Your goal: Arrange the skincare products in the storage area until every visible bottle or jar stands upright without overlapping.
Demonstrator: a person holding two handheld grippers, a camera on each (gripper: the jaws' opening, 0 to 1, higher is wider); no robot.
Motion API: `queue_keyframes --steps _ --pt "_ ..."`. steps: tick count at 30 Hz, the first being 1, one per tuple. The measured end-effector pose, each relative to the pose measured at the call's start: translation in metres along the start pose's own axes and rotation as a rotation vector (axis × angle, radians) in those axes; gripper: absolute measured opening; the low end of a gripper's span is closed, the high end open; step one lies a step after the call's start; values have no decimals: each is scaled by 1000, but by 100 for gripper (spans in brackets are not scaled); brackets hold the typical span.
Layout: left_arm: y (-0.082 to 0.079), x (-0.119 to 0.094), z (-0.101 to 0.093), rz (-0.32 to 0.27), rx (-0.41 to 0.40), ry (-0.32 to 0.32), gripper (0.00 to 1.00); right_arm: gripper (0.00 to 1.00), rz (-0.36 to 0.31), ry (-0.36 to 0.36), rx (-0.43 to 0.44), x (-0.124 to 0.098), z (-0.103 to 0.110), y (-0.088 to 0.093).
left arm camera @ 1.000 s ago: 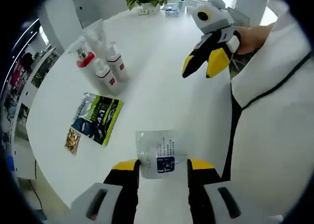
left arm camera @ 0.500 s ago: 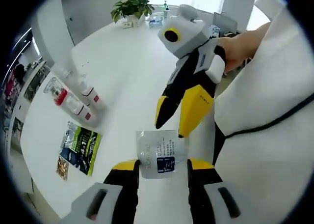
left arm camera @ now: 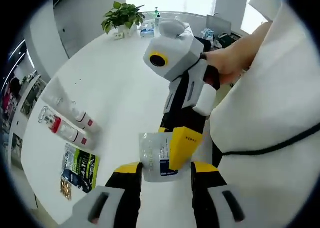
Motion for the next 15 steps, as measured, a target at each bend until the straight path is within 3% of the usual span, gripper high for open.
queue_keyframes --steps 11,13,15 --pt "2 -2 -1 -5 0 -16 40 2 23 -4 77 3 -2 -1" --pt "1 -2 0 -17 0 -17 40 1 29 6 76 1 -4 0" --pt "2 -2 1 -69 -55 6 40 1 18 8 84 -2 -7 0"
Point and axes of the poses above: the point that each gripper's makers call its tool centre point, and the gripper's own axes: x roughly forward along the fingers, z roughly to its left, y roughly out of its underside, the point moved 9 cm from there along -x, roughly backward along the fingers, and after that the axes turned 12 degrees about y, right-handed, at the moved point
